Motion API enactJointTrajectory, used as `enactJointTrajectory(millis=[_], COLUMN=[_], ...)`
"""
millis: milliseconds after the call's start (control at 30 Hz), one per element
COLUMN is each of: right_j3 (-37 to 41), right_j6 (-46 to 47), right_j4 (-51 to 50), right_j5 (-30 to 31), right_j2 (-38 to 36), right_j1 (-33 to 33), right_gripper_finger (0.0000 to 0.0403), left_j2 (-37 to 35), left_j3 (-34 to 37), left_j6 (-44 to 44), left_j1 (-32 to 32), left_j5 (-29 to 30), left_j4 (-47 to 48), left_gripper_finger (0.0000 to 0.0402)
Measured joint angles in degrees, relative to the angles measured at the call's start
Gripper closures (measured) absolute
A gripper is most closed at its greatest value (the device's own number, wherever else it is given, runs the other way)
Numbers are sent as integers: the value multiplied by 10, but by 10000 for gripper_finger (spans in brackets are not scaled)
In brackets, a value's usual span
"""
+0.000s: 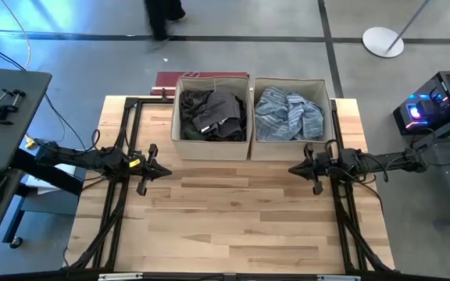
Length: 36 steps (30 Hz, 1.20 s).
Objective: Sort clothes
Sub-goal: Return to Home Position
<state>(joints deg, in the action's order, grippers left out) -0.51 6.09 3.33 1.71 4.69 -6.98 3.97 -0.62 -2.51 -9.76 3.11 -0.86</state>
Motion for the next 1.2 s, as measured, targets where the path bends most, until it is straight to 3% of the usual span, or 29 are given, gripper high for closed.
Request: enactJointTrajectory(millis=[267,867,1200], right_j3=[0,0,0], right_j6=[56,55,54], right_j4=[-21,-22,-17], right_j5=[11,8,12], right_j2=[1,-26,-47], right_j1=[0,0,14], right_gripper_finger=[403,403,403], left_j2=[0,0,-39], left_j3=[0,0,-1], left_j6=[-3,-3,-3], left_j1=[0,0,-1], left_j5=[0,1,3], left_j4=[0,0,-3], left_gripper_finger=[401,401,401])
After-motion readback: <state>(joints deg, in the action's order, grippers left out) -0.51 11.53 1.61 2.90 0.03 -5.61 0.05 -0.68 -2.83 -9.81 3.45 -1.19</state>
